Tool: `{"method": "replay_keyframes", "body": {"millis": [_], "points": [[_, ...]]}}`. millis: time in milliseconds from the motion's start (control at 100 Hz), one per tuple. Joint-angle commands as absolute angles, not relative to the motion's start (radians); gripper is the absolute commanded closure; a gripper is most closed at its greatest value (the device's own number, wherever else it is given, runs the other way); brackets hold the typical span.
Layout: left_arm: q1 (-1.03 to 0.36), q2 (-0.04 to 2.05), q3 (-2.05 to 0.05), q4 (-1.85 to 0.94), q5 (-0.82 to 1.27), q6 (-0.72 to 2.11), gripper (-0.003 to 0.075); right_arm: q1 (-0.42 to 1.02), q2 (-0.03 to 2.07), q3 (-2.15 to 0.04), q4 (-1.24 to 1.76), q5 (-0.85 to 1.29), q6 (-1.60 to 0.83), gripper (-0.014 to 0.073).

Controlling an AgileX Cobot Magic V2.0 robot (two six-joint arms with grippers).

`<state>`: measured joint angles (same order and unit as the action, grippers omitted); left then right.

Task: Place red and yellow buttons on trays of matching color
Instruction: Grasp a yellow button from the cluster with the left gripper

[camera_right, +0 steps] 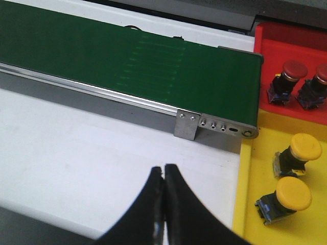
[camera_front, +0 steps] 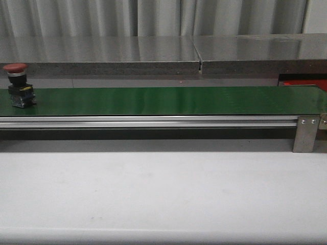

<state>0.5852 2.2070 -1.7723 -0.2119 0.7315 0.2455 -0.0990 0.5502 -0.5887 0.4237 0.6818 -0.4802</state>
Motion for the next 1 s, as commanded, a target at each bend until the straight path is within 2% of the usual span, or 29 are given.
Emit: {"method": "replay_keyframes", "body": {"millis": [0, 710, 830, 990], "points": [[0.576, 2.152, -1.815, -0.242, 0.675, 0.264, 0.0109, -0.098, 0.551, -0.613, 0.443, 0.626, -0.488, 0.0711], [0.549, 2.216, -1.835, -0.271, 0.574, 0.313, 0.0115, -0.098, 0.551, -0.613, 0.443, 0.626, -0.488, 0.0711], [0.540, 2.216, -1.835, -0.272, 0.568, 0.323, 0.0178, -0.098, 0.551, -0.613, 0.443, 0.626, -0.488, 0.0711], [0.537, 2.216, -1.835, -0.272, 0.568, 0.323, 0.0366, -0.098, 0.551, -0.613, 0.443, 0.626, -0.488, 0.0711]]}}
